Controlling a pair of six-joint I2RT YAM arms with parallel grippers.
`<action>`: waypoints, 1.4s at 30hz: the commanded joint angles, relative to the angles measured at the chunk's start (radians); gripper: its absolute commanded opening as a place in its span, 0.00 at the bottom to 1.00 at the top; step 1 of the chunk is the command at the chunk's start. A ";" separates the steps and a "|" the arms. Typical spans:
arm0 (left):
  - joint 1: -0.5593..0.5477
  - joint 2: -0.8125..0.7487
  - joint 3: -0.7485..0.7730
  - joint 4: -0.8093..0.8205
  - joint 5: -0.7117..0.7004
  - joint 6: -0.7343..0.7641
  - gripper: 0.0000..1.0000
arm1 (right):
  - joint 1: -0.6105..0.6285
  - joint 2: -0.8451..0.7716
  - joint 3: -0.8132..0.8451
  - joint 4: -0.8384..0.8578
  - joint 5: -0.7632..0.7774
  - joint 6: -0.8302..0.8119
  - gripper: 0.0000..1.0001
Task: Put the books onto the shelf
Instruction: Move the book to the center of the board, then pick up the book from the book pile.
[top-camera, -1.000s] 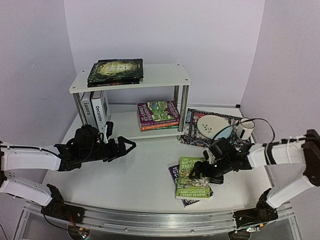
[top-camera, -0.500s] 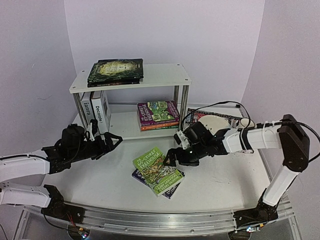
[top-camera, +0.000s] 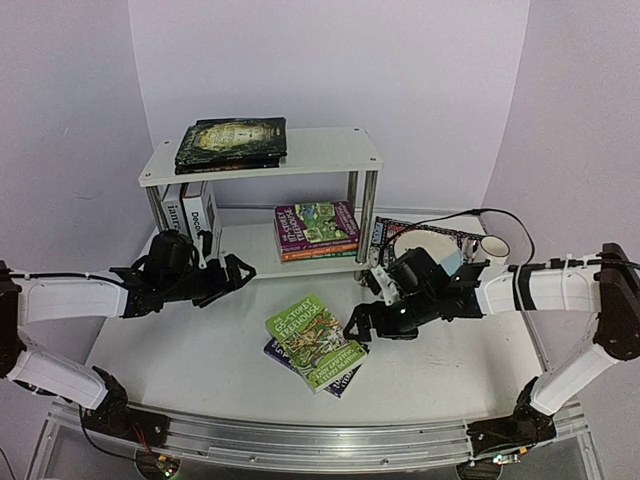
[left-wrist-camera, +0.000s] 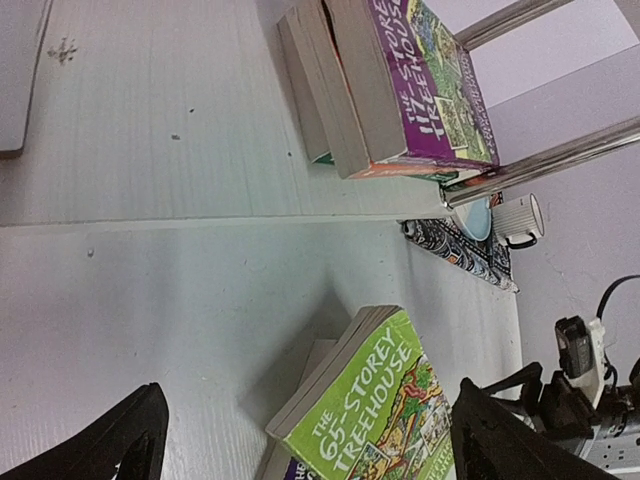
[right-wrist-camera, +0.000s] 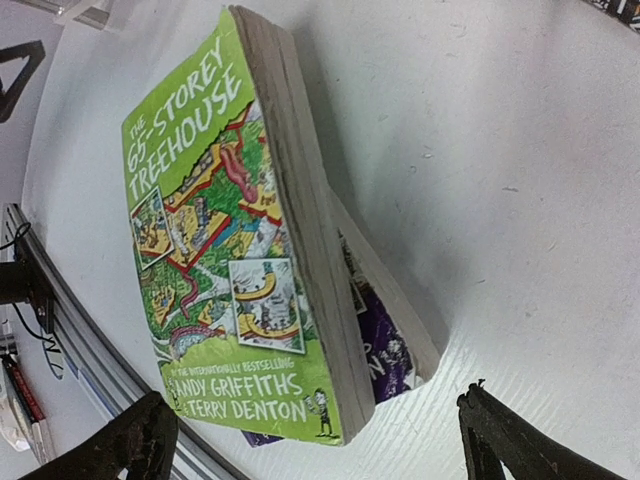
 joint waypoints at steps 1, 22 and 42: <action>0.009 0.068 0.092 0.027 0.061 0.037 1.00 | 0.090 -0.018 -0.010 -0.023 0.026 0.016 0.98; 0.007 0.250 0.175 0.047 0.181 0.026 0.95 | 0.303 0.114 0.144 -0.294 0.327 -0.128 0.98; -0.057 0.369 0.095 0.080 0.400 0.006 0.83 | 0.353 0.047 0.202 -0.268 0.499 -0.233 0.98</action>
